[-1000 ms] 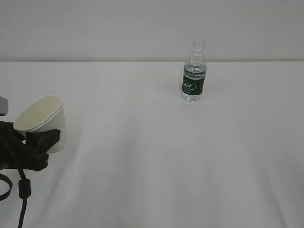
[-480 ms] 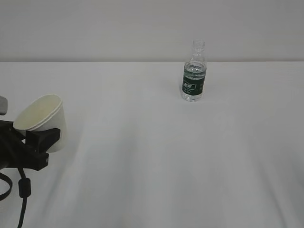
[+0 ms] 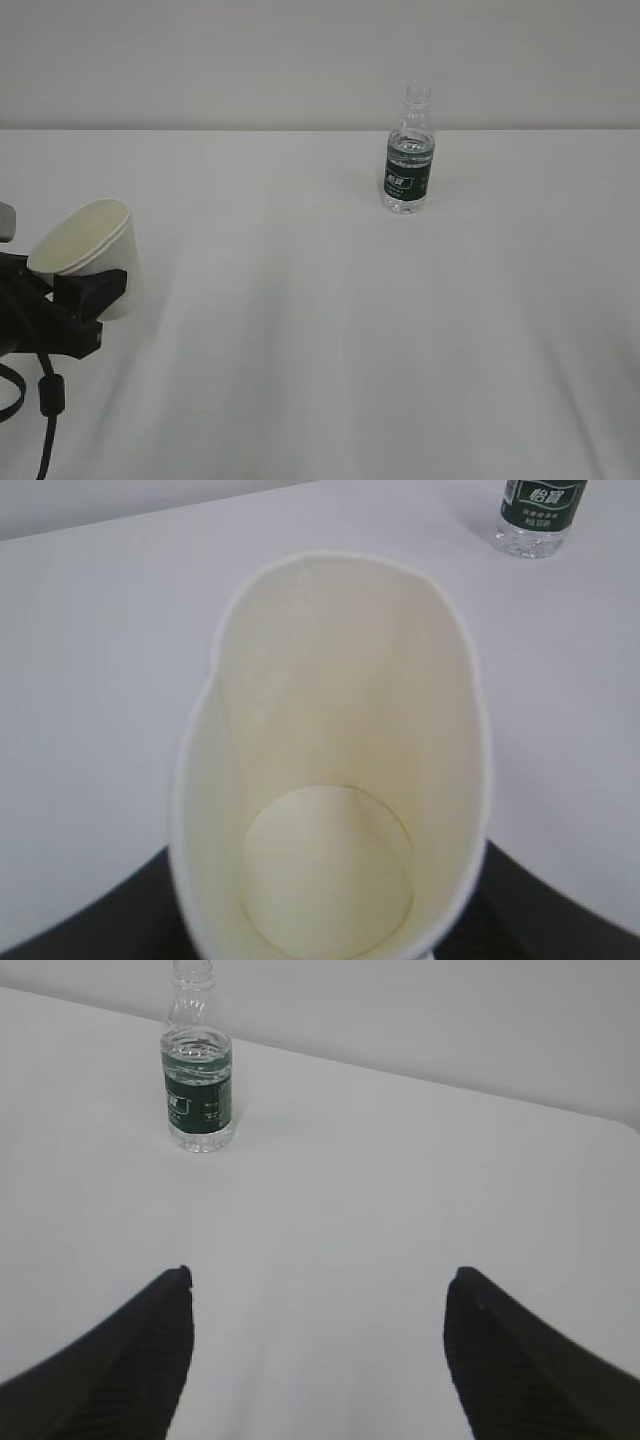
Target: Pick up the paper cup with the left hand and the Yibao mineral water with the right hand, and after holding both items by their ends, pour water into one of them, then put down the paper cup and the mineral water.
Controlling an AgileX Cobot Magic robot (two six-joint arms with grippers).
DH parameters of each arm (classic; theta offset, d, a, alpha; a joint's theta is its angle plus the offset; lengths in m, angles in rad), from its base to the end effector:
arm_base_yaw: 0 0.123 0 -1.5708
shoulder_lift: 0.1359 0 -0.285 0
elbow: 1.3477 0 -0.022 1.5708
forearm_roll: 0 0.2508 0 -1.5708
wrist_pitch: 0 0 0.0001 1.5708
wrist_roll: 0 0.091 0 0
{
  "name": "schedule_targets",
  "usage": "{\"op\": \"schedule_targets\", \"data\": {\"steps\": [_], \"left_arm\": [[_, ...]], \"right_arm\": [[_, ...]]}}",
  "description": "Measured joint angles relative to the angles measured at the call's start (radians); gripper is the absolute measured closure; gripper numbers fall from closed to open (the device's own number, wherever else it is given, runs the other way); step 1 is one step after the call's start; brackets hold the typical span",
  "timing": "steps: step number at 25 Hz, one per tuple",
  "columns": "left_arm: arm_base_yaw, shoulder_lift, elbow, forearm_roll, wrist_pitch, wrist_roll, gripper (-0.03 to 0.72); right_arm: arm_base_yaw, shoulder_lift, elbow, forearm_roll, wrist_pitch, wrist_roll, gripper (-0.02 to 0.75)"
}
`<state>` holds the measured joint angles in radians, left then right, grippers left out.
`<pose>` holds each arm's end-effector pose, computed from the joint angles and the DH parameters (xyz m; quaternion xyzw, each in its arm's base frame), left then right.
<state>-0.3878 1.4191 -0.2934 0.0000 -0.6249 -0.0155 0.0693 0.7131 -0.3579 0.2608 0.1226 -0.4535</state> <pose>0.2083 -0.0851 0.1664 0.1550 0.8228 -0.1095 0.5358 0.1430 0.0128 0.2574 -0.1179 0.8213 -0.0219 0.5578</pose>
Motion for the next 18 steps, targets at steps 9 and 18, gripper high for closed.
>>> {"op": "schedule_targets", "data": {"steps": [9,18], "left_arm": [[0.0,0.0,0.0,0.0,-0.029,0.0,0.309],[0.0,0.0,0.0,0.0,-0.031,0.0,0.31]], "right_arm": [[0.0,0.043,-0.001,-0.011,-0.123,-0.001,0.146],[0.134,0.198,-0.002,-0.07,-0.344,0.005,0.146]]}}
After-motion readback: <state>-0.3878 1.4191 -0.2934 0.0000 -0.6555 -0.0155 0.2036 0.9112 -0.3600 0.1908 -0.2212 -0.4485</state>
